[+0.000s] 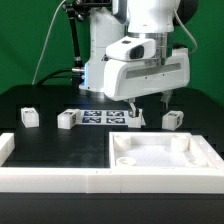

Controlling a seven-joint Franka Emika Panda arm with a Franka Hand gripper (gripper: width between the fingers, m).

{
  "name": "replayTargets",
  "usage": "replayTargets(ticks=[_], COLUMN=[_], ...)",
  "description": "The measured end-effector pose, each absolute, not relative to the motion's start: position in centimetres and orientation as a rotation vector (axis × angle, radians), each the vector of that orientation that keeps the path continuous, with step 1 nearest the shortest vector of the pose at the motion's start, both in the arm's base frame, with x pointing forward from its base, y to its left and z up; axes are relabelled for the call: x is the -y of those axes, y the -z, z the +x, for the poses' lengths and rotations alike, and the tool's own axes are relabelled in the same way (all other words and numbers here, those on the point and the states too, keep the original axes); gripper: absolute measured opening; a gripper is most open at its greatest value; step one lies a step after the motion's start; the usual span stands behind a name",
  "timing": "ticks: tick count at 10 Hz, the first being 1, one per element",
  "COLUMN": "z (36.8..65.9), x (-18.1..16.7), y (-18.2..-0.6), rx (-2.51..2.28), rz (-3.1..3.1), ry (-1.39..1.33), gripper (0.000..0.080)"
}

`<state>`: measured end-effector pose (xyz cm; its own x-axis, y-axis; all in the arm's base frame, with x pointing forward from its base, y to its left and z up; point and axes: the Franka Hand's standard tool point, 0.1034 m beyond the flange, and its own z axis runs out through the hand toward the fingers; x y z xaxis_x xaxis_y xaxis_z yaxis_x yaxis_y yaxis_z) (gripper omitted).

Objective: Assemble one leg

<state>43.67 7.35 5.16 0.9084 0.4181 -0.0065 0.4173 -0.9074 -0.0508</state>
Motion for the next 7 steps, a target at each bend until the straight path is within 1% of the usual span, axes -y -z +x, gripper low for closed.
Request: replayTargets(ticks=[4,6,7], z=[43.4,42.1,41.3], x=[-7.9,-7.6,-8.0], y=[-5.0,-4.4,-4.1], rx=[0.061,-0.385,-0.610], rz=[-3.068,-3.019,-2.970], ry=[-0.046,-0.032,-0.045], gripper=[0.0649,0.0649,0.0649])
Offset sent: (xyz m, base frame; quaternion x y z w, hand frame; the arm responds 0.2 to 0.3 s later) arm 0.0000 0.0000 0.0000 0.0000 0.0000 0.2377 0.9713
